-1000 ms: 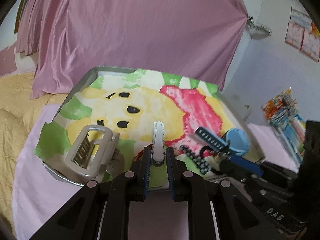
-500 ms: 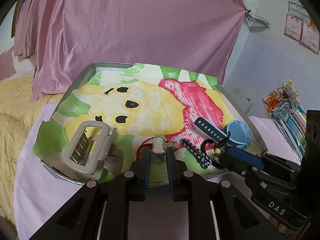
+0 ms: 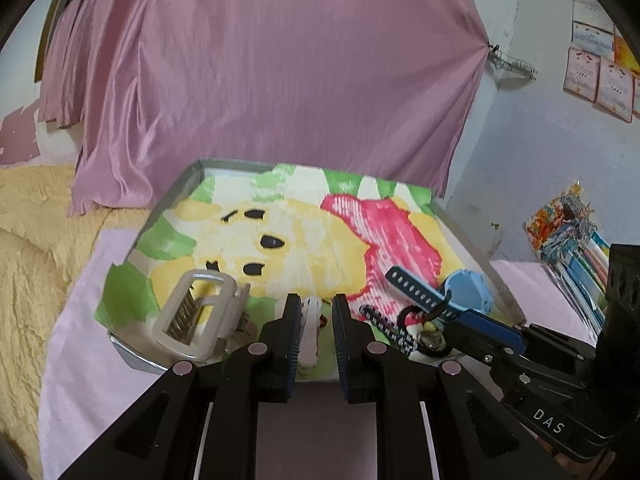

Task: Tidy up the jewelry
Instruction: 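Open both tools to release the ring and clip, then withdraw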

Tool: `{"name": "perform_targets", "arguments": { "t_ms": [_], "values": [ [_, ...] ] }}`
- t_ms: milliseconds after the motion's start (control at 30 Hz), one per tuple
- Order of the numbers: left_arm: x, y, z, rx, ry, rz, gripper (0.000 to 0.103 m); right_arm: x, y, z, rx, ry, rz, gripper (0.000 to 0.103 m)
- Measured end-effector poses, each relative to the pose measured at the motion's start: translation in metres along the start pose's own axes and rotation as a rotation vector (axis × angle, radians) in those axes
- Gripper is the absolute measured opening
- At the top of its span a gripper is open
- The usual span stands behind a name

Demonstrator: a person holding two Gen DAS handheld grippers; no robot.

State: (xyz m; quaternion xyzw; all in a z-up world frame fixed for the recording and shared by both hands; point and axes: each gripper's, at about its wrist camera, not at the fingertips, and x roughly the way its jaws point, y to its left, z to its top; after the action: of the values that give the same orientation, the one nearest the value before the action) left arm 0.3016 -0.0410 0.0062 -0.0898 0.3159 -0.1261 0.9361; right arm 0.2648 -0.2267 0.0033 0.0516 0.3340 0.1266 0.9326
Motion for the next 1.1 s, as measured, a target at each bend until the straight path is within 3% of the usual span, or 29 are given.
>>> {"name": "perform_targets", "arguments": {
  "t_ms": [200, 267, 300, 367, 600, 667, 800, 867, 933, 1000, 1100],
  "values": [
    [-0.014, -0.003, 0.002, 0.011, -0.075, 0.009, 0.016, -0.017, 0.002, 0.001, -0.008, -0.094, -0.043, 0.018],
    [-0.017, -0.003, 0.001, 0.013, -0.093, 0.008, 0.024, -0.022, 0.003, 0.002, -0.014, -0.125, -0.055, 0.02],
    [-0.019, -0.003, 0.001, 0.012, -0.104, 0.009, 0.028, -0.025, 0.004, 0.002, -0.018, -0.144, -0.063, 0.027],
    [-0.023, -0.003, 0.0, 0.003, -0.126, 0.01, 0.052, -0.032, 0.005, 0.001, -0.023, -0.178, -0.078, 0.041],
    [-0.037, 0.002, -0.001, -0.02, -0.211, 0.017, 0.057, -0.053, 0.011, 0.001, -0.055, -0.296, -0.138, 0.042],
    [-0.042, 0.002, -0.002, -0.019, -0.241, 0.025, 0.068, -0.06, 0.011, 0.001, -0.057, -0.327, -0.146, 0.043],
    [-0.052, 0.002, -0.004, -0.013, -0.298, 0.035, 0.08, -0.073, 0.01, 0.0, -0.037, -0.383, -0.149, 0.065],
    [-0.056, 0.002, -0.006, -0.015, -0.311, 0.034, 0.094, -0.081, 0.008, -0.002, -0.022, -0.407, -0.15, 0.066],
    [-0.061, 0.003, -0.008, -0.026, -0.327, 0.029, 0.096, -0.086, 0.007, -0.003, -0.011, -0.427, -0.156, 0.07],
    [-0.07, 0.004, -0.01, -0.037, -0.349, 0.013, 0.099, -0.092, 0.005, -0.004, 0.002, -0.448, -0.155, 0.081],
    [-0.084, 0.003, -0.014, -0.043, -0.386, 0.012, 0.102, -0.105, 0.006, -0.008, 0.012, -0.48, -0.146, 0.085]
  ]
}}
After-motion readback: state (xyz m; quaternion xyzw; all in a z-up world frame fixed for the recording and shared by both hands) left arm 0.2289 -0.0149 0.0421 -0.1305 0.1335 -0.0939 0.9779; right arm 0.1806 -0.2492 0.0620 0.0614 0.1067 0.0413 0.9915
